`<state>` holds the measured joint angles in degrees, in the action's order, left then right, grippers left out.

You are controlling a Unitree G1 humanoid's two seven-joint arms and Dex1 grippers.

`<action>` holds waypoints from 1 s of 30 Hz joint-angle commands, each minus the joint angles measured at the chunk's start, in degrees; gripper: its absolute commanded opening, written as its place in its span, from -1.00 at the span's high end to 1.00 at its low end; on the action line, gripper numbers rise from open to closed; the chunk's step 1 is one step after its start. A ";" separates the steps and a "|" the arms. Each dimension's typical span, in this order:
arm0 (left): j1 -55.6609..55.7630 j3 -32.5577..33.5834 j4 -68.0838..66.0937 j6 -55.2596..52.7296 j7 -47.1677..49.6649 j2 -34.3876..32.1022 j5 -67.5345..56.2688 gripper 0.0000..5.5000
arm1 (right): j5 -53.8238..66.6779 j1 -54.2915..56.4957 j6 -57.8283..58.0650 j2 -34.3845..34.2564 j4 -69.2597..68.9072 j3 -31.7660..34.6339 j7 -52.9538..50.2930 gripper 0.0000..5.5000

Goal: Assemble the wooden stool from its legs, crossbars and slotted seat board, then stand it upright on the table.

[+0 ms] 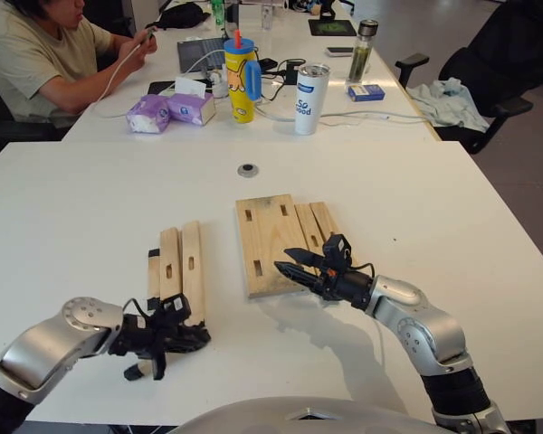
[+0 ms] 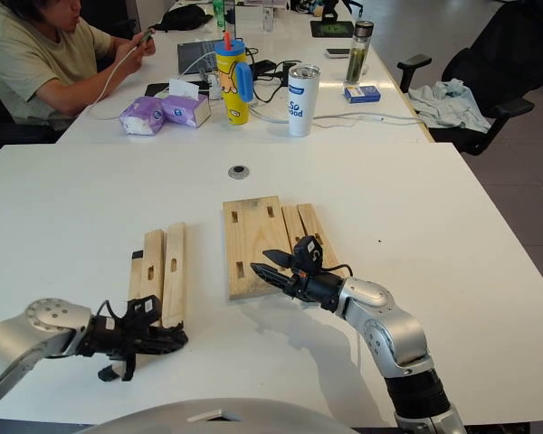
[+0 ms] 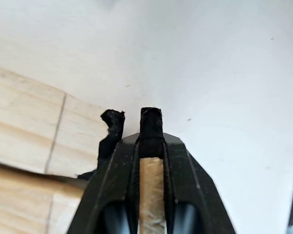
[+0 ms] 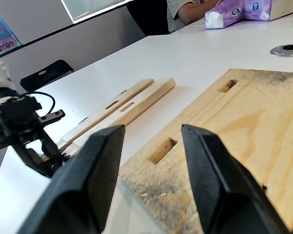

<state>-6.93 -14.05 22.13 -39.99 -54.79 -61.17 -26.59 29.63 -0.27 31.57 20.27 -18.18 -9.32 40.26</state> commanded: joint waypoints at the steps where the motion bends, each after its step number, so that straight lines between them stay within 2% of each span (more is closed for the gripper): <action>1: 1.15 -1.82 -8.69 0.08 0.12 -3.00 7.58 0.85 | -0.56 1.07 -0.71 -0.35 0.49 -0.05 -0.20 0.22; 7: 4.86 -0.76 -10.86 1.22 -2.07 -1.43 7.58 0.85 | -0.73 1.62 -1.68 -1.18 1.80 -0.20 -0.22 0.22; 10: 5.86 5.81 -3.74 -6.05 -4.30 1.25 -4.29 0.85 | -0.82 1.71 -2.23 -1.07 2.77 -0.03 0.22 0.22; 14: 11.91 19.53 0.40 -17.85 -1.23 6.36 -23.48 0.85 | 0.22 2.09 -2.18 -0.95 3.05 0.52 0.79 0.22; 17: 22.23 29.02 -5.20 -22.57 8.40 12.37 -36.03 0.85 | 1.95 1.33 -0.65 -0.47 0.68 0.04 1.96 0.22; 19: 28.37 32.36 -9.02 -22.81 17.59 17.37 -39.68 0.85 | 2.80 0.26 1.09 0.56 -1.53 -0.62 2.59 0.22; 21: 31.09 31.46 -8.93 -21.53 28.28 24.47 -38.58 0.85 | 4.35 -0.19 3.54 1.22 -4.65 -2.13 3.31 0.22; 24: 30.88 27.94 -7.05 -18.93 40.47 35.08 -35.71 0.85 | 7.93 2.96 7.29 -2.46 -7.92 -4.56 1.94 0.22; 27: 29.81 27.23 -6.78 -16.88 46.94 40.60 -33.31 0.85 | 8.25 6.36 8.78 -5.56 -7.83 -6.94 0.13 0.22; 30: 30.20 26.27 -6.79 -14.93 49.74 42.90 -30.15 0.85 | 6.04 8.73 7.99 -9.31 -5.21 -10.16 -1.99 0.22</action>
<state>23.36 12.56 14.81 -55.98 -6.51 -19.24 -58.51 37.00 7.03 39.74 13.17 -24.92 -17.62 39.97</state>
